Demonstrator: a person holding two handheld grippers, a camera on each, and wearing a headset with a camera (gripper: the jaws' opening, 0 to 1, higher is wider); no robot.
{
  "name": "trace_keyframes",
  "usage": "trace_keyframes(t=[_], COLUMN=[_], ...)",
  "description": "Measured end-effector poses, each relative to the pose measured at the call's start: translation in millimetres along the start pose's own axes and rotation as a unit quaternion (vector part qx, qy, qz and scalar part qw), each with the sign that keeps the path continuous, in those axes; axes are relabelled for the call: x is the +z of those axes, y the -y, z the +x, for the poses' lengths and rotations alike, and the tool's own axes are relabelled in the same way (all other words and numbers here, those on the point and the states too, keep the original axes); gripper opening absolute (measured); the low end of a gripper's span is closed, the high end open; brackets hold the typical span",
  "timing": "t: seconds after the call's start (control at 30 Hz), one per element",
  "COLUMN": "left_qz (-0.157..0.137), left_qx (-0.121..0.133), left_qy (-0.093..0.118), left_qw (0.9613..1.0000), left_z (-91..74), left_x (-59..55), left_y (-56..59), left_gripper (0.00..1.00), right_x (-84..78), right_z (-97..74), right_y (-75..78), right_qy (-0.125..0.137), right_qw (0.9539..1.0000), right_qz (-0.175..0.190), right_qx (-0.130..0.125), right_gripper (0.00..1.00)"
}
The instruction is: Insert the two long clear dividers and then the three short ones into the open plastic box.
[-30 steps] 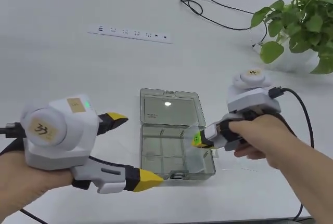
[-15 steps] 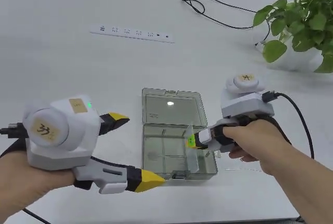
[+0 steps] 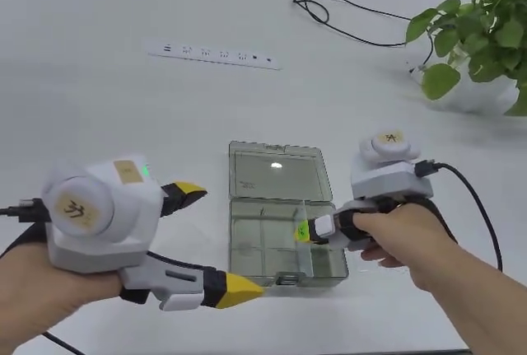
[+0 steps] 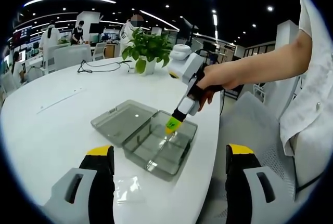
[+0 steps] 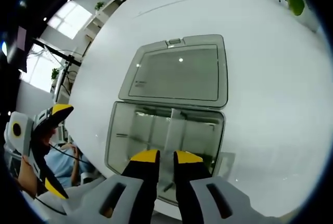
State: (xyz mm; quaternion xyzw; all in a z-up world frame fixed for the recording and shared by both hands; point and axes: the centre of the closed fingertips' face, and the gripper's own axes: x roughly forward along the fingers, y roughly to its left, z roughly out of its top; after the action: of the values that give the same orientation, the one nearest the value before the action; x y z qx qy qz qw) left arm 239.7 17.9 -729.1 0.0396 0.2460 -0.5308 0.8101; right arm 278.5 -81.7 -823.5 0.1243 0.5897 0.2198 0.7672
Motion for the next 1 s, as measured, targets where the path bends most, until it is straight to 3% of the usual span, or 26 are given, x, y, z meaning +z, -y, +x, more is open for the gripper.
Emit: trace_keyframes(t=[0.3,0.53,0.77,0.83,1.0], left_qz=[0.011,0.010,0.010,0.010,0.009], left_qx=[0.009,0.017,0.026,0.031,0.041], left_qy=[-0.018,-0.026,-0.028,-0.029,-0.032], left_qw=[0.9997,0.9995,0.9992,0.9990,0.9986], left_z=[-2.2,-3.1,-5.1,-7.0,-10.5], left_x=[-7.9,-10.0,-7.6,-7.0,-6.3], left_y=[-1.1,-1.5,-1.4,-1.6,-1.8], left_gripper=[0.93,0.92,0.92,0.92,0.92], right_x=[1.6,8.6,15.1,15.9,18.4], right_z=[-4.0,-18.8,-34.2,-39.2,-49.1], right_y=[-1.4,-6.1,-8.9,-9.8,-13.3], right_qy=[0.021,0.052,0.081,0.088,0.103], right_qw=[0.9994,0.9972,0.9928,0.9899,0.9850], right_qz=[-0.019,-0.032,-0.065,-0.091,-0.113], right_qx=[0.021,0.044,0.060,0.065,0.080], right_gripper=[0.13,0.16,0.21,0.25,0.33])
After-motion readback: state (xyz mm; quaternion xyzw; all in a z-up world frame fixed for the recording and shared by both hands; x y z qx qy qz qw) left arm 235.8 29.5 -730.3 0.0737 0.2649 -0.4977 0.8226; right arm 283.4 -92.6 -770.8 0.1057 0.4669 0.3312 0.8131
